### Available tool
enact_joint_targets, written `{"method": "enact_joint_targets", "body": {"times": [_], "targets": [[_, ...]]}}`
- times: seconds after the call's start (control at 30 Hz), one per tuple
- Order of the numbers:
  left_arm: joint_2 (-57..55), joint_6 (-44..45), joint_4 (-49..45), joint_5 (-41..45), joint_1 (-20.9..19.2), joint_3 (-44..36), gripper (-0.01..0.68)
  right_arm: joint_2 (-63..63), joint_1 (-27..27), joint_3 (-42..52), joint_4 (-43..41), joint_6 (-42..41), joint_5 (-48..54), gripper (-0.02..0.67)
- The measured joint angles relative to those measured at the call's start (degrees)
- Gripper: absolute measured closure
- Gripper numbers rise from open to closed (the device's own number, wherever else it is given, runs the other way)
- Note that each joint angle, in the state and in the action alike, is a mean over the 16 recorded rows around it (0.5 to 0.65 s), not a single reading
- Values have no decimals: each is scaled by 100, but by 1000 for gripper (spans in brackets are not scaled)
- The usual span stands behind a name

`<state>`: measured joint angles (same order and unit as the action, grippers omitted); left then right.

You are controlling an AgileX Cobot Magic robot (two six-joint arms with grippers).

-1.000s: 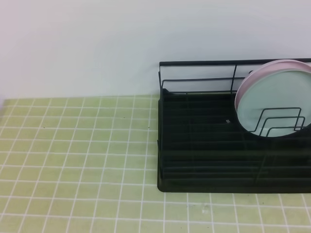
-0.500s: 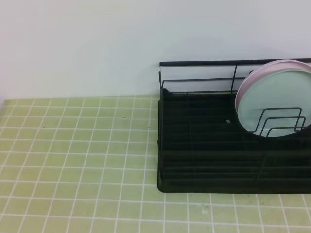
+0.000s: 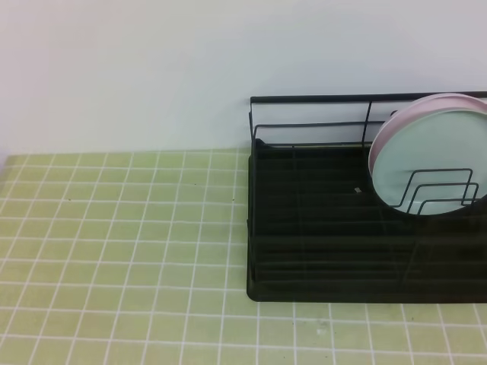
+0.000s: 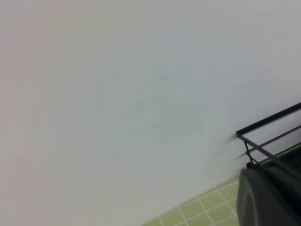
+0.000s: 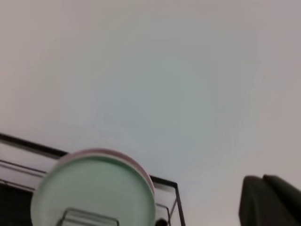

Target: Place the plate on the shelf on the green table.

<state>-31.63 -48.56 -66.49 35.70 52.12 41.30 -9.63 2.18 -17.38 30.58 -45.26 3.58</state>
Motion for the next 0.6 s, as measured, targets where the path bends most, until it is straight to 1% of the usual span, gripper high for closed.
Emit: {"method": "enact_joint_targets", "body": {"times": [0.13,0.3,0.47,0.6], "targets": [[0,0,-5,-5,0,0,674,323,139,759,-738,715,-105,650],[0,0,4,-10,0,0,674,695,297,1435,-1733,1660,121,650],[0,0,11,-15,0,0,674,856,339,1735,-2549,2432,667,650],[0,0,23,-17,0,0,674,863,339,1750,-2892,2812,1115,650]]}}
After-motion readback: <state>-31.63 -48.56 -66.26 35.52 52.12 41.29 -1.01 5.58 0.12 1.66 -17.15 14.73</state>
